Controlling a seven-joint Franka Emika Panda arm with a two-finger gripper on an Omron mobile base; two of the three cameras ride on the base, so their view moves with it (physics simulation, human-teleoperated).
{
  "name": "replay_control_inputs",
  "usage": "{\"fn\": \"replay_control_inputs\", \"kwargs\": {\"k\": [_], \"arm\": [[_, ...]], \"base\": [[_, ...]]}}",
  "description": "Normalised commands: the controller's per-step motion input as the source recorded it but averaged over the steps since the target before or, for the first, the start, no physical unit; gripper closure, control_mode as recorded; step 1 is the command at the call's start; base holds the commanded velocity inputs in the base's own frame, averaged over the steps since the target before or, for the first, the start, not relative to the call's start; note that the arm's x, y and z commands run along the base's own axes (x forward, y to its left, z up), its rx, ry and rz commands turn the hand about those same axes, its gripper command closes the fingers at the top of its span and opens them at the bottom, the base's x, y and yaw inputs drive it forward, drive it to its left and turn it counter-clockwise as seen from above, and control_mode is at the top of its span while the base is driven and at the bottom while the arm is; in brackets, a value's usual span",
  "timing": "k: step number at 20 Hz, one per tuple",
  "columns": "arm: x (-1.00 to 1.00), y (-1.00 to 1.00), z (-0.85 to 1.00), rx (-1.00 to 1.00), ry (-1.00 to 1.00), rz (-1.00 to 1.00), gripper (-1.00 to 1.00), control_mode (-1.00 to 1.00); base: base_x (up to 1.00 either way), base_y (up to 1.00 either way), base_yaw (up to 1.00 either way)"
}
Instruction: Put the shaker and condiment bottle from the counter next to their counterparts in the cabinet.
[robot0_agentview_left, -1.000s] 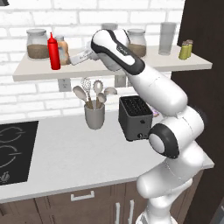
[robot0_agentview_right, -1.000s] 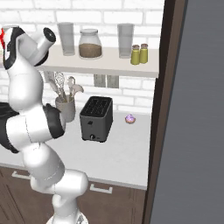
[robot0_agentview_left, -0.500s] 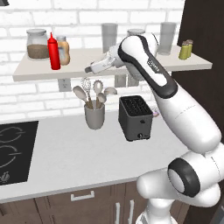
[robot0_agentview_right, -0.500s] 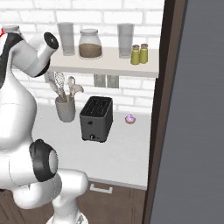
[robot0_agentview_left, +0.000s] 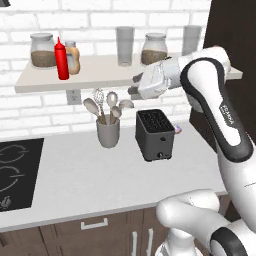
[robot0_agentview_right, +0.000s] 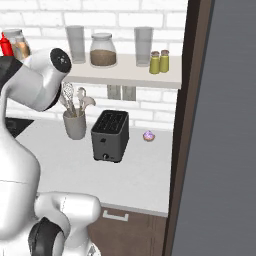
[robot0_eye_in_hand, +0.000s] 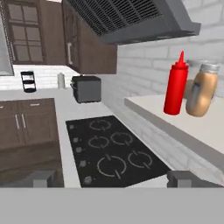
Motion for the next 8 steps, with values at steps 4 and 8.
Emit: {"fn": "replay_control_inputs", "kwargs": {"k": [4, 8], "arm": [[-1.00, -0.62, 0.27, 0.00, -0.06, -0.13, -1.00, -1.00], [-1.00, -0.63, 0.48, 0.00, -0.04, -0.16, -1.00, -1.00]], "base": [[0.00, 0.00, 0.00], [0.00, 0.00, 0.00]]}}
